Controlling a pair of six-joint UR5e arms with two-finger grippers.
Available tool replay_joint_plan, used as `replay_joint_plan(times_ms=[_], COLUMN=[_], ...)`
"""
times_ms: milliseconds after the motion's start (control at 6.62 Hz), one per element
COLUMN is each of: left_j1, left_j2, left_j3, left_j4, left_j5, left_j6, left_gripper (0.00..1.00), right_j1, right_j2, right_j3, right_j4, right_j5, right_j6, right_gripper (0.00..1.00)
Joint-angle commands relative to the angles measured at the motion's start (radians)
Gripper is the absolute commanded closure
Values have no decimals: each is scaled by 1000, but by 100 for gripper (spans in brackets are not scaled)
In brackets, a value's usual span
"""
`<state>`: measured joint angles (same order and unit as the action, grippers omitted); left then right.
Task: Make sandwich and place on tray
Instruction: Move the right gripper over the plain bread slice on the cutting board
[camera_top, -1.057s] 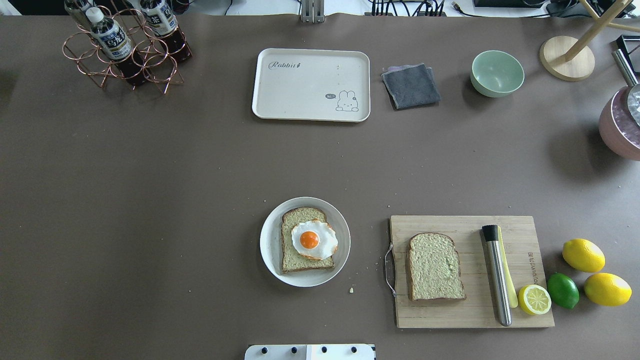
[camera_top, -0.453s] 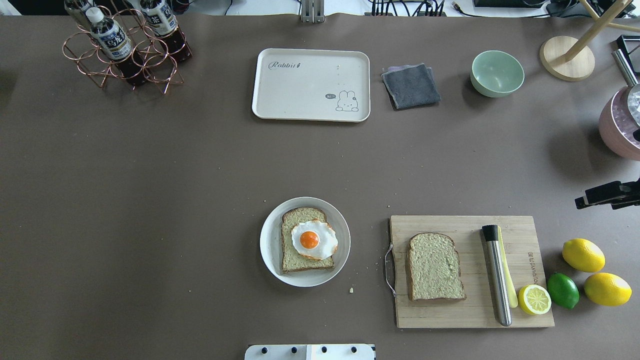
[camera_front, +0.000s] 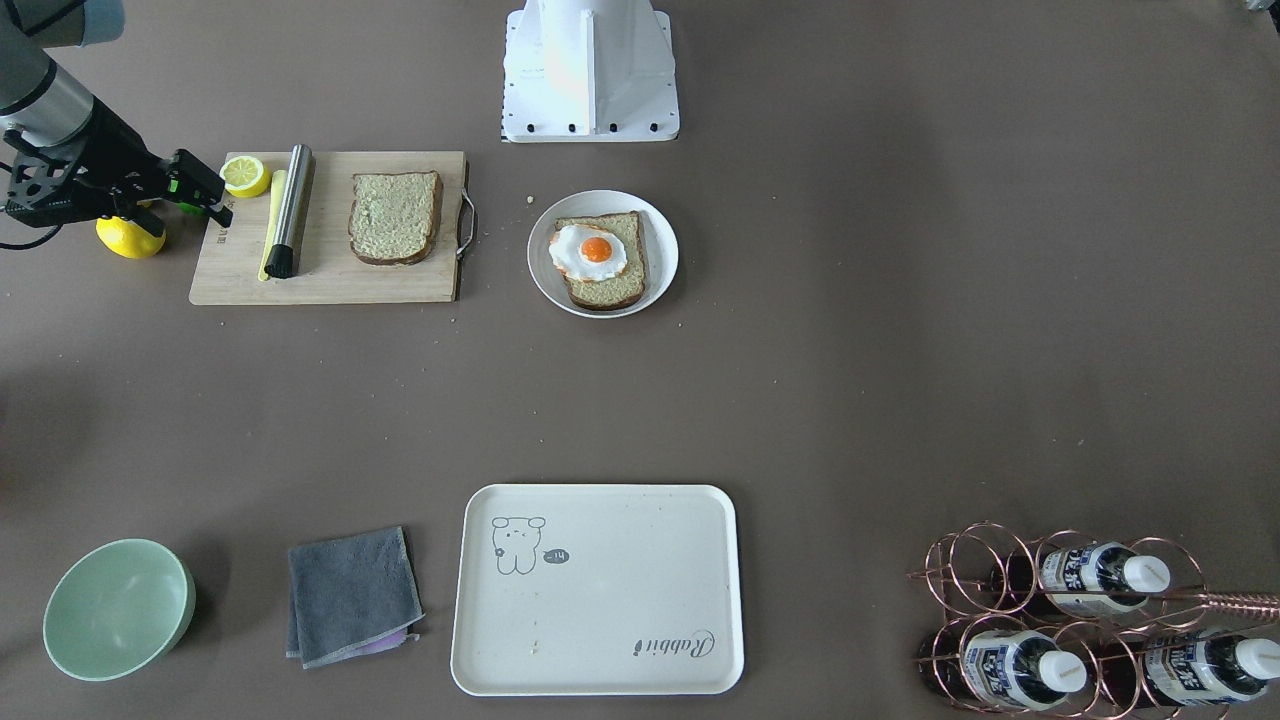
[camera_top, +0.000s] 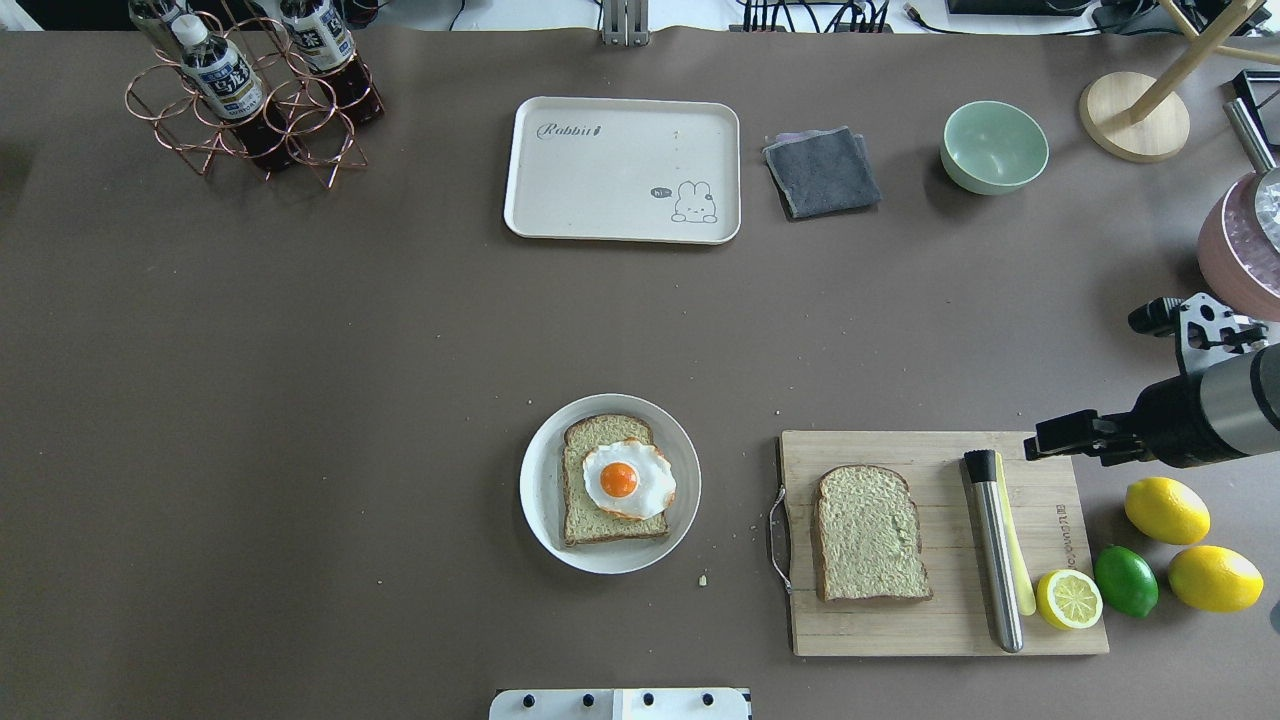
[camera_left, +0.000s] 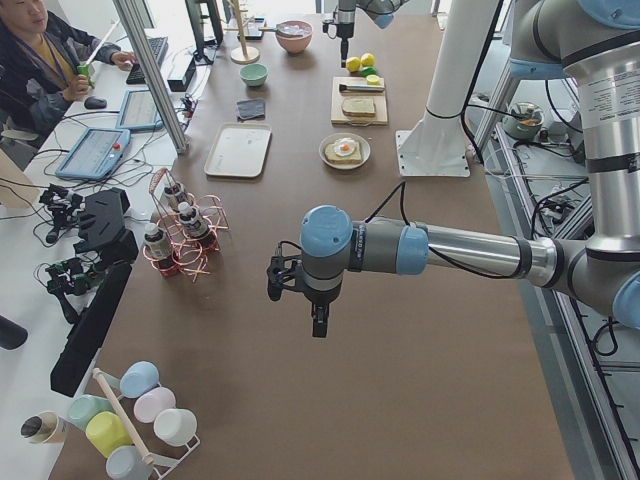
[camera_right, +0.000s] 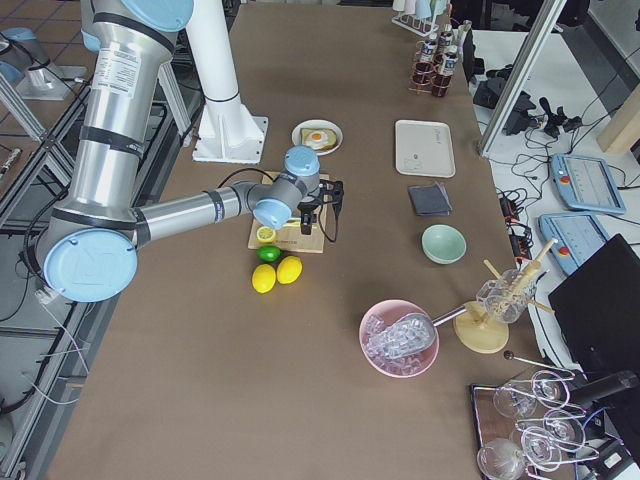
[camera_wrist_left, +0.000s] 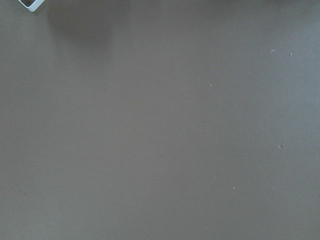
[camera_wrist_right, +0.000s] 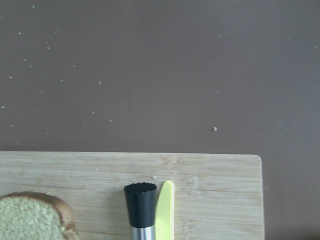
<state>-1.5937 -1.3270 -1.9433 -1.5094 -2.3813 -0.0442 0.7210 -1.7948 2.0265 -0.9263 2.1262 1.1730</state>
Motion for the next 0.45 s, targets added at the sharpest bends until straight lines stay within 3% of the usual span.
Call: replay_joint_plan(times_ms=[0, 151, 302], left_j1=[1, 0, 0], left_j2=[0, 0, 0], left_j3=[3, 1, 0], left_j4=[0, 0, 0], left_j5=[1, 1, 1], left_j6=[1, 1, 1], left_gripper=[2, 2, 2], right_j1=[-145, -194, -257], right_j2=[90, 142, 216], right_j3=[9, -6, -58], right_j4=[1, 1, 1], right_j5=[-103, -115, -184], right_j6=[146, 205, 249], right_gripper=[8, 9, 13])
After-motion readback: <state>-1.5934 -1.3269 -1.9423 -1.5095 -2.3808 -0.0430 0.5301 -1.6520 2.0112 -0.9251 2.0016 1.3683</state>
